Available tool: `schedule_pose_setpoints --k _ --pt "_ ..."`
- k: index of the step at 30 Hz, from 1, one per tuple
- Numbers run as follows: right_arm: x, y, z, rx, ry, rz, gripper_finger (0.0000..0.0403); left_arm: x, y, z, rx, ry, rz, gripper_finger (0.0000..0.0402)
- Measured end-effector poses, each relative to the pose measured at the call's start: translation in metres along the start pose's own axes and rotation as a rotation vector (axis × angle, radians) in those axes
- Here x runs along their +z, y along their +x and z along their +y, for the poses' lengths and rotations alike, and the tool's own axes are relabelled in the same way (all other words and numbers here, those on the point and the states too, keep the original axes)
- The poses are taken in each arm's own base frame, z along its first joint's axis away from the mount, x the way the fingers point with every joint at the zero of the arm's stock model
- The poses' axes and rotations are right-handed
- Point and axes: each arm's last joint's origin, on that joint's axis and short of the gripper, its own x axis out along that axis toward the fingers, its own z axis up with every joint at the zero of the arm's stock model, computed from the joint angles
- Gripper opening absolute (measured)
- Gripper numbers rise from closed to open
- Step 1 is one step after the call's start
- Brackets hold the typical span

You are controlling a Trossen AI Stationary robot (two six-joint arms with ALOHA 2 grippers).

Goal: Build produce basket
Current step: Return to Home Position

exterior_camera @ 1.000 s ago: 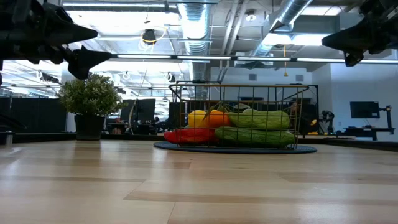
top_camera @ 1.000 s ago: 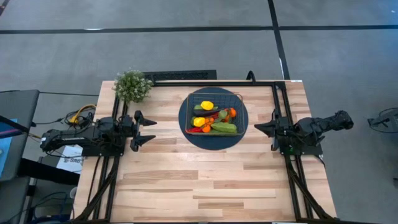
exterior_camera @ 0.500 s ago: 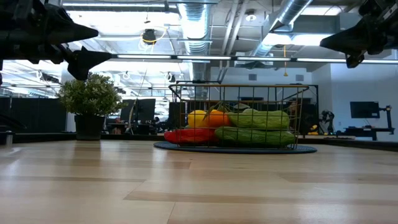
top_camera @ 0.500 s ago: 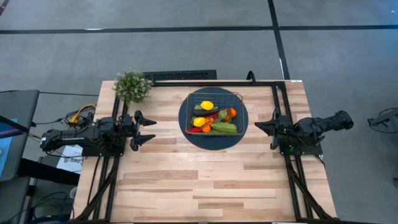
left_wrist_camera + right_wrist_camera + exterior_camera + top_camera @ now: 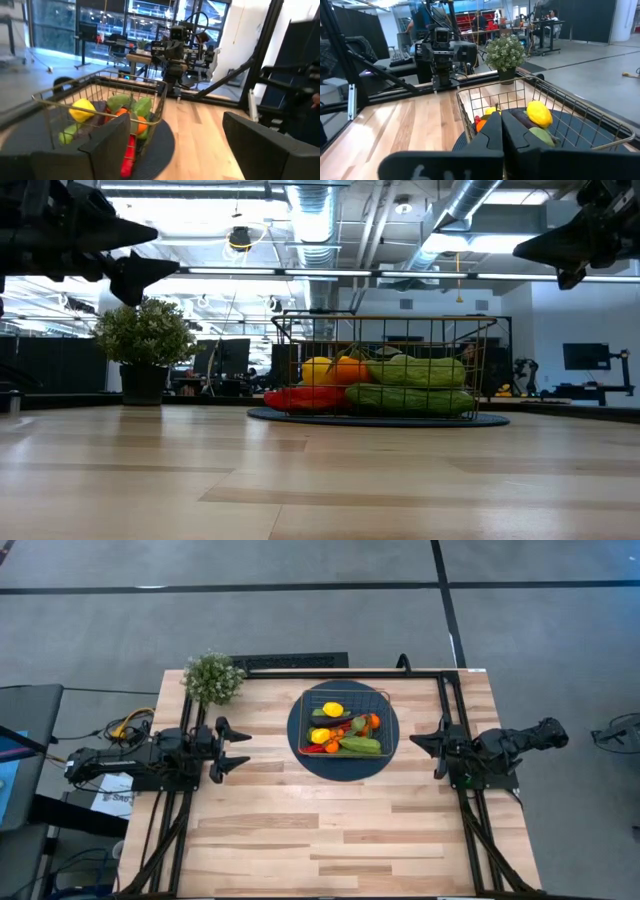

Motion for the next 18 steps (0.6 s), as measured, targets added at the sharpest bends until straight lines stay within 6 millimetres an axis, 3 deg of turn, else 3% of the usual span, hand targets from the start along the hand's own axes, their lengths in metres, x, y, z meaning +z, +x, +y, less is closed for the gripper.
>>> schedule_pose_setpoints --k 5,10,14,18 --pt "0.000 0.000 0.000 0.000 -0.011 0.000 0.0001 0.000 0.000 0.000 0.005 0.103 -0.004 0.0239" --pt "0.000 0.000 0.002 0.062 -0.001 0.004 0.0001 0.000 0.000 0.000 0.005 0.119 -0.005 0.0118" --pt "0.000 -0.001 0.006 0.200 0.119 0.025 0.0001 0.000 0.000 0.000 -0.004 0.118 0.004 0.0018" --pt "-0.005 0.002 0.012 0.267 0.144 0.100 0.0001 -0.001 0.000 0.000 -0.005 0.097 0.006 0.0012"
